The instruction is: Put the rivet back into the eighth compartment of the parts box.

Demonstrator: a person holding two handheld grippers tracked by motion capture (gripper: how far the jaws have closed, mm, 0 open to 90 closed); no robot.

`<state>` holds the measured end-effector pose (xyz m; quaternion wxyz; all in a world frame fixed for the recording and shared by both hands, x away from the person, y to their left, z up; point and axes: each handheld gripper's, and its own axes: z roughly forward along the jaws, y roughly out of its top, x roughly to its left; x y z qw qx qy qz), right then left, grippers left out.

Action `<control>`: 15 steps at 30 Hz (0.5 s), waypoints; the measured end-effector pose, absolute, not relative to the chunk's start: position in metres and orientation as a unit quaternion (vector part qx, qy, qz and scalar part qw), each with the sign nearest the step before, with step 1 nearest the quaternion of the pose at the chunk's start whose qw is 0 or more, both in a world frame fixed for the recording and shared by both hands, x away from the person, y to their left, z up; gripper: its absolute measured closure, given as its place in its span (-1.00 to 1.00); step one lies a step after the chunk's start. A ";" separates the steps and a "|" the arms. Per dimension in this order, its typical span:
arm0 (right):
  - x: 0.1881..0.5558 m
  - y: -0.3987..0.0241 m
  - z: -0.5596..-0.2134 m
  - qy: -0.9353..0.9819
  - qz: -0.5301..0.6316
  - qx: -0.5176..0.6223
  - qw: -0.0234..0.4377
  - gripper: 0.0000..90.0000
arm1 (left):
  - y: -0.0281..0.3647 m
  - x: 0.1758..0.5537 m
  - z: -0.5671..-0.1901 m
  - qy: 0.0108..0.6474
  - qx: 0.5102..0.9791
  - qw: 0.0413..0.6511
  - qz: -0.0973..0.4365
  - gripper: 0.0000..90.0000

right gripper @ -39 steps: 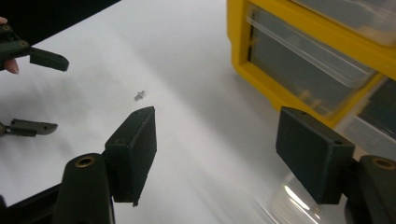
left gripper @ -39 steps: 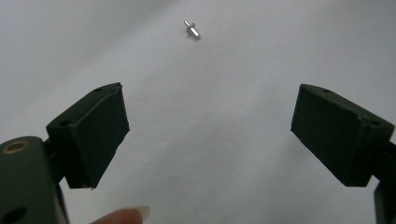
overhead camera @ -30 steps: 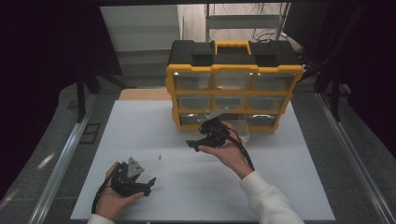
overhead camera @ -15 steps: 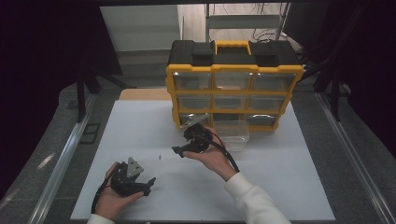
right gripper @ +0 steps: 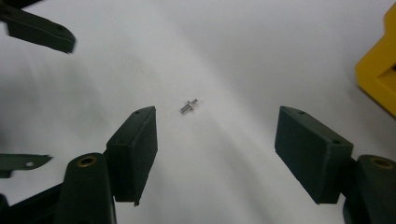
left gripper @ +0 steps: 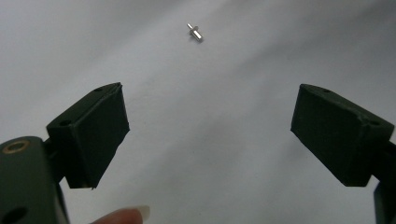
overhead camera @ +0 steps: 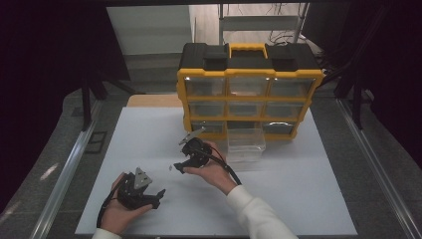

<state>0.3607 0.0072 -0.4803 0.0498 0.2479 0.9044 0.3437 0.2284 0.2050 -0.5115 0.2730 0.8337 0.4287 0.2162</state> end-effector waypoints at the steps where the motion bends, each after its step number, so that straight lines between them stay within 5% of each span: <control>1: 0.362 0.009 -0.483 0.905 0.341 0.249 0.050 -0.33 | 0.205 0.228 -0.511 0.429 0.834 0.273 0.216 -0.75; 15: 0.374 0.023 -0.504 0.904 0.330 0.268 0.044 -0.31 | 0.204 0.229 -0.511 0.427 0.835 0.272 0.214 -0.74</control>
